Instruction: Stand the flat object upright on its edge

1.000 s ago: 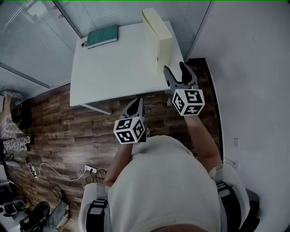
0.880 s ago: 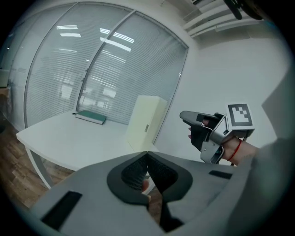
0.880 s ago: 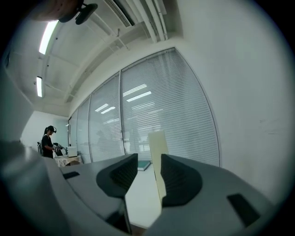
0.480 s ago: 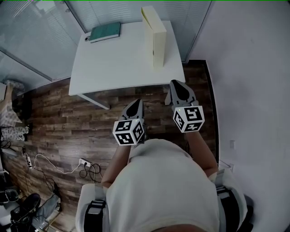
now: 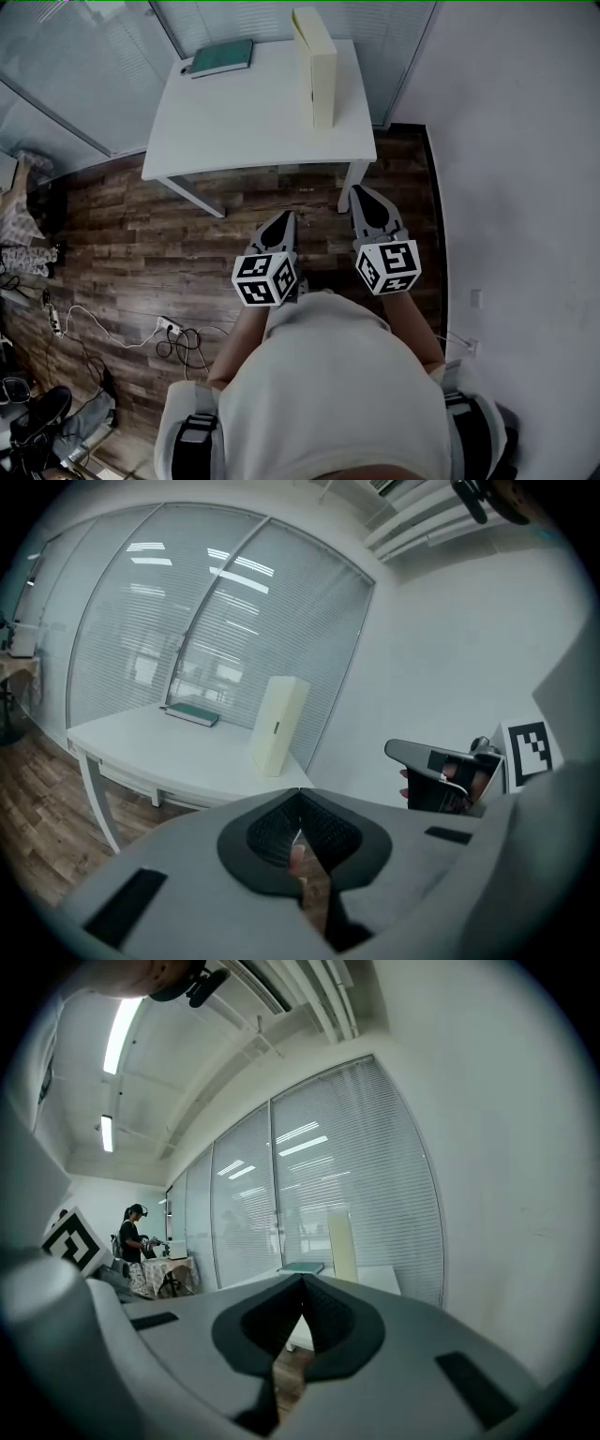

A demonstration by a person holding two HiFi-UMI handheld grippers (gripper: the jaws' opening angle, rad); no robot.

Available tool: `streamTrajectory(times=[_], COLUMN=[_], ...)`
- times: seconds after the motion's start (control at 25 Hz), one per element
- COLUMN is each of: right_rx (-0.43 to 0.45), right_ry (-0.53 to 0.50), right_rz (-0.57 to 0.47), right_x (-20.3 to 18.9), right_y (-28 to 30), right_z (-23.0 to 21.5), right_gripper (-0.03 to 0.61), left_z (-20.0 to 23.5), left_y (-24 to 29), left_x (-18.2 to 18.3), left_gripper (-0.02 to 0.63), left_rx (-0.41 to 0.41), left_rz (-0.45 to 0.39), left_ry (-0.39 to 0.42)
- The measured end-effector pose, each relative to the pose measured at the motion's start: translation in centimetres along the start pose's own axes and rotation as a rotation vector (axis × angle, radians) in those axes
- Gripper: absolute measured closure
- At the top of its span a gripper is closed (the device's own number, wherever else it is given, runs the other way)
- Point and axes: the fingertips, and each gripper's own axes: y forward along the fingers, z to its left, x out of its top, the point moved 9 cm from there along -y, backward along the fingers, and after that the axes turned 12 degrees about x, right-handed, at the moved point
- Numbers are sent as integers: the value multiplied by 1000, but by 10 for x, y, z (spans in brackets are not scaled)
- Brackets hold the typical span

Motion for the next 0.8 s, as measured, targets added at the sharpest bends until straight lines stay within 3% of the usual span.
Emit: streamTrajectory(times=[0.8], right_rx=[31], right_ry=[-31], right_rz=[-24], right_x=[-2], right_y=[-30], right_z=[18], right_gripper=[560], left_z=[-18], left_y=[-21], left_x=[-20], left_gripper=[594], left_rx=[-12], left_rz=[6], left_ry=[-35])
